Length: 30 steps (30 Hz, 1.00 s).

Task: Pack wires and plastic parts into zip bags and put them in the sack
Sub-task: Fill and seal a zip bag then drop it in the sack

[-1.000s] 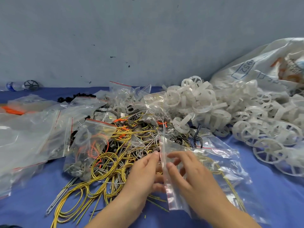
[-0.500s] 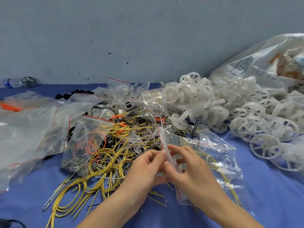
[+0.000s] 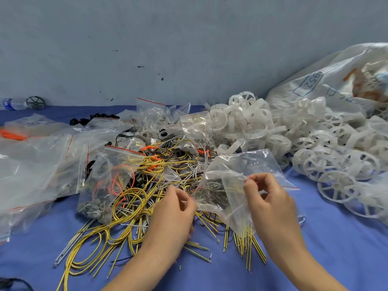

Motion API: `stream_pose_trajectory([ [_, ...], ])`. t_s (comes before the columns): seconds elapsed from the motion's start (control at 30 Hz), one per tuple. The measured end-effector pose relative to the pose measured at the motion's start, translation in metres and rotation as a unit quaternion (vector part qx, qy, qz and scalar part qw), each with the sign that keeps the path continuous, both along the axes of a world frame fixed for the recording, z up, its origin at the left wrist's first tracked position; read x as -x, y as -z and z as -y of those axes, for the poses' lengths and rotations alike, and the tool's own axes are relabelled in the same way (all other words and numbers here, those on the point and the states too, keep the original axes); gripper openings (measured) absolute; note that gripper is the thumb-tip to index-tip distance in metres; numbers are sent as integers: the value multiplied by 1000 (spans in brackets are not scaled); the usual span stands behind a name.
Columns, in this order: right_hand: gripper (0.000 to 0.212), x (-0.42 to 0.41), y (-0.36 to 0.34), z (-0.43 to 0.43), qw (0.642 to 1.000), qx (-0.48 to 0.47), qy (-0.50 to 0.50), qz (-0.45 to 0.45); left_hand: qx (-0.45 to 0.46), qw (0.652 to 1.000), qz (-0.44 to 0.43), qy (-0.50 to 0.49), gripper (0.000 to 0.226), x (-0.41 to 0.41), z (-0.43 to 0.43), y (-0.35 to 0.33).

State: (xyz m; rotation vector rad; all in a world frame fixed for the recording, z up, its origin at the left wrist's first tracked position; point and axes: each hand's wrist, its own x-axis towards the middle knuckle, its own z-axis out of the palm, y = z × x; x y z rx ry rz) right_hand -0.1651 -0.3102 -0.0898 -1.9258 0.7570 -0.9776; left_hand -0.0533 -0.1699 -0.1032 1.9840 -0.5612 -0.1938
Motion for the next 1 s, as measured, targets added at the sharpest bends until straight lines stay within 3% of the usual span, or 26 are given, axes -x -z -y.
stream_pose_trajectory([
  [0.07, 10, -1, 1, -8, 999, 37, -9, -31, -88, 955, 282, -12, 13, 1, -6, -1],
  [0.1, 10, -3, 1, -13, 997, 60, -12, -44, -76, 927, 368, 19, 9, 4, -7, -5],
  [0.17, 12, -6, 3, -20, 993, 99, -11, -56, -33, 905, 409, 107, 7, 13, -4, -9],
  [0.23, 14, -7, 3, -27, 991, 123, -11, -52, 18, 926, 343, 158, 20, 21, -2, -14],
  [0.33, 17, -6, 3, -36, 985, 165, -7, -53, 64, 958, 235, 148, 30, 23, 0, -20],
  [0.43, 19, -6, 0, -42, 983, 175, -21, -58, 85, 982, 25, 165, 30, 15, 3, -23],
  [0.53, 21, -7, 1, -48, 983, 163, -56, -64, 111, 949, -235, 178, 14, 11, 8, -22],
  [0.6, 24, -7, 2, -53, 982, 161, -81, -63, 135, 910, -336, 202, 21, 9, 8, -21],
  [0.67, 26, -5, 2, -56, 979, 173, -91, -59, 144, 888, -364, 240, 30, 9, 8, -21],
  [0.83, 25, -3, -7, -50, 974, 210, -68, -56, 105, 885, -374, 256, 49, 11, 11, -25],
  [1.0, 39, -3, -8, -43, 951, 250, -132, -127, 93, 894, -386, 207, 38, 7, 14, -23],
])
